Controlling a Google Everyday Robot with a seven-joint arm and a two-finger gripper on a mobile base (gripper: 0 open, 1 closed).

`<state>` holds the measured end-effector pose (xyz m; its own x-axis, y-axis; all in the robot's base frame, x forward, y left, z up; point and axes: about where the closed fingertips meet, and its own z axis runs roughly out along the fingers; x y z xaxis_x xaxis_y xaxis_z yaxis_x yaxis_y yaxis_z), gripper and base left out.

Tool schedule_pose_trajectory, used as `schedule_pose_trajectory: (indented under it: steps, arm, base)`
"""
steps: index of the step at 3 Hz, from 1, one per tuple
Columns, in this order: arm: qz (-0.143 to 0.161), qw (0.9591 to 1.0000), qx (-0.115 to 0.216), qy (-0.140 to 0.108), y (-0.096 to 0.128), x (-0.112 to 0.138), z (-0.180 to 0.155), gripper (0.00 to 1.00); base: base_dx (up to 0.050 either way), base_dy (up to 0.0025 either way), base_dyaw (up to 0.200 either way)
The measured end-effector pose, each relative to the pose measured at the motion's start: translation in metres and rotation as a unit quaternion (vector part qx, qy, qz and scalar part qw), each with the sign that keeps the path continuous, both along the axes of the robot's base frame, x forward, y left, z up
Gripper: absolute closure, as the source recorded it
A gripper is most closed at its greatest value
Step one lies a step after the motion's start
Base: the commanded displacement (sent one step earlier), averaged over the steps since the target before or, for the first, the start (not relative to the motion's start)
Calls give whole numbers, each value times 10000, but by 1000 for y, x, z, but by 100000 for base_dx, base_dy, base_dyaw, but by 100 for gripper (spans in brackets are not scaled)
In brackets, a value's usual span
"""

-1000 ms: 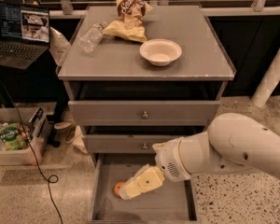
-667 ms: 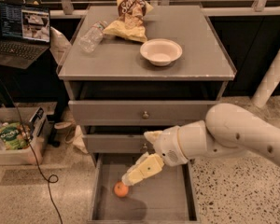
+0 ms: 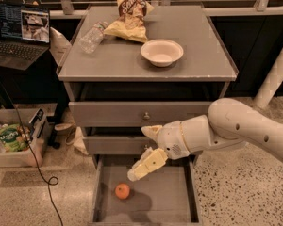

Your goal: Pick orange from bottom drawer and place on counter

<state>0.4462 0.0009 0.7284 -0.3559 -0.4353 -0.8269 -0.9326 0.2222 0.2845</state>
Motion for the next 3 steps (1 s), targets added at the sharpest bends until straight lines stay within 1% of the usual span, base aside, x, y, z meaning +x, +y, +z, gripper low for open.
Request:
schedule_pose_trajectory:
  steps: [1,2,3]
  arm:
    - [-532,9982,-233,174,-3,-2,-21,0]
    - [-940,9949,-225,292,-27,-1,-53,0]
    - [-1094,9923,-128,561,-59,6,-103,0]
  base:
    - [0,0,0]
    - [0,0,0]
    - [0,0,0]
